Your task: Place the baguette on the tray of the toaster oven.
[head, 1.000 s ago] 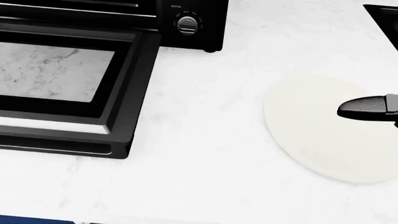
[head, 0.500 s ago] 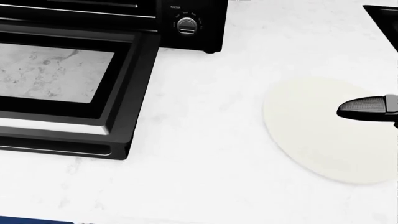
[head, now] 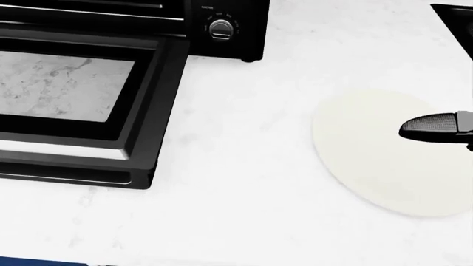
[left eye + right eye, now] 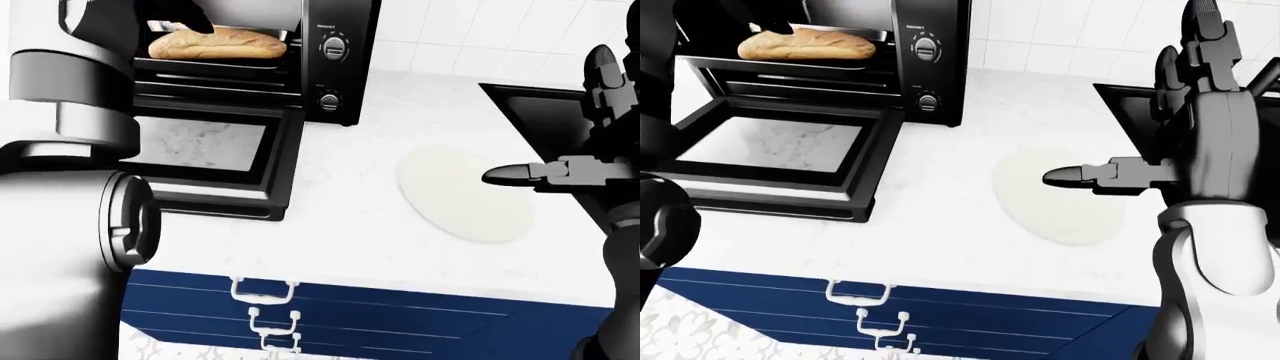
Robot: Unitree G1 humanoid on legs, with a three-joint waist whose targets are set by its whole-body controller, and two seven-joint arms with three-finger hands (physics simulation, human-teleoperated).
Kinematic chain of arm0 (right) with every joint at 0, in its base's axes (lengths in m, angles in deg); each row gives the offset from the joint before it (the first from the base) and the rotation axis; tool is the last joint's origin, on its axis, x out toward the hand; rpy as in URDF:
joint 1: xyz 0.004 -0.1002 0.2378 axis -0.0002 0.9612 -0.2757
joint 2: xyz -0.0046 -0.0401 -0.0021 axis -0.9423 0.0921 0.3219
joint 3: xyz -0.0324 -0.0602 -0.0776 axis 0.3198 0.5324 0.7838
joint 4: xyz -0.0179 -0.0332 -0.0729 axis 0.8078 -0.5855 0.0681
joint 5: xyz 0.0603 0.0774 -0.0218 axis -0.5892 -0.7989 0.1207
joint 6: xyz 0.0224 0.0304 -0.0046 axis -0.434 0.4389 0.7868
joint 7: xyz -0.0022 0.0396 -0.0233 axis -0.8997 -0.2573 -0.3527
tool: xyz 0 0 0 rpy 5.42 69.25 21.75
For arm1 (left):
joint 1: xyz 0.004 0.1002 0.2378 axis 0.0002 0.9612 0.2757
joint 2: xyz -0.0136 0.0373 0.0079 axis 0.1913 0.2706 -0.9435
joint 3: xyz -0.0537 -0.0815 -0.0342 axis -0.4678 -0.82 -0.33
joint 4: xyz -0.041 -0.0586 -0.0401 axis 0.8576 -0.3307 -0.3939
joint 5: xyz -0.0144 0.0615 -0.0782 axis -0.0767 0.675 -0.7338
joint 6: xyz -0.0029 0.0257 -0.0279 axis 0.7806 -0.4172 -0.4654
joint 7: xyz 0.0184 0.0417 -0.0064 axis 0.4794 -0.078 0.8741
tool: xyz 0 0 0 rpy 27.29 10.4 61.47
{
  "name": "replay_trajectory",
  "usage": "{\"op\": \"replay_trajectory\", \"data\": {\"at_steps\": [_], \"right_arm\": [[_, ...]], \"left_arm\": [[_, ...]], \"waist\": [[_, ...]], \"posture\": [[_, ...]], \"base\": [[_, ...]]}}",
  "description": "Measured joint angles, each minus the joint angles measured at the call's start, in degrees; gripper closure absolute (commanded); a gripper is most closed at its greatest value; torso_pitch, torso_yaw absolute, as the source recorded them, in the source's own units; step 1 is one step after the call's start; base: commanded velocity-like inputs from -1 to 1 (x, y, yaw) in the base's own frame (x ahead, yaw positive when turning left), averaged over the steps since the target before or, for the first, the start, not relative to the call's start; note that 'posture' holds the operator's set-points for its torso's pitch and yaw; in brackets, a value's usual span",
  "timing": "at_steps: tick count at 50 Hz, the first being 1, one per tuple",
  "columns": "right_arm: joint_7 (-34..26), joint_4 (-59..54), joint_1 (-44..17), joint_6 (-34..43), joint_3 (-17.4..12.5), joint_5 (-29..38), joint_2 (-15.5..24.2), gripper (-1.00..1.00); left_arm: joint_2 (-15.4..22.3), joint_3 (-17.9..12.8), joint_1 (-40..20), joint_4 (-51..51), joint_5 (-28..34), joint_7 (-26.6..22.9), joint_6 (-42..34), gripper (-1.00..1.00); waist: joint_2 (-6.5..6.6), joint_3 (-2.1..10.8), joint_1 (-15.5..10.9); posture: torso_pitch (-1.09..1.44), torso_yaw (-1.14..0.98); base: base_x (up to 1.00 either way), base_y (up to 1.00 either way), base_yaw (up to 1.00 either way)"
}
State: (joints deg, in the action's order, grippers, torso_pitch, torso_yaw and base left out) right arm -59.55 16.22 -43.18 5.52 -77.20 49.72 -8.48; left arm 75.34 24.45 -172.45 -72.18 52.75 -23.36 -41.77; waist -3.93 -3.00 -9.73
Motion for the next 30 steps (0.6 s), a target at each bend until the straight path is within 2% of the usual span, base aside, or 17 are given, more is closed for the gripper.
{"op": "replay_trajectory", "data": {"at_steps": [14,24,30], "right_arm": [[0.1,-0.7,0.4,-1.0,1.1,0.8,-0.9,-1.0],[-0.4,-0.2,0.0,-0.3,0.0,0.5,-0.3,-1.0],[-0.3,-1.3,-1.3,0.1,1.0,0.5,0.1,-1.0]], "left_arm": [[1.3,-2.3,7.1,22.8,-1.4,-12.2,-5.8,-0.21],[2.5,-4.5,10.1,37.1,-2.9,-19.6,-11.0,-0.25],[3.2,-6.6,14.0,48.3,-6.7,-23.5,-18.7,-0.46]], "waist": [[0.24,-0.34,-0.1],[0.34,-0.61,-0.3],[0.7,-0.56,-0.5]], "posture": [[0.0,0.2],[0.0,0.2],[0.0,0.2]], "base": [[0.0,0.0,0.0],[0.0,0.0,0.0],[0.0,0.0,0.0]]}}
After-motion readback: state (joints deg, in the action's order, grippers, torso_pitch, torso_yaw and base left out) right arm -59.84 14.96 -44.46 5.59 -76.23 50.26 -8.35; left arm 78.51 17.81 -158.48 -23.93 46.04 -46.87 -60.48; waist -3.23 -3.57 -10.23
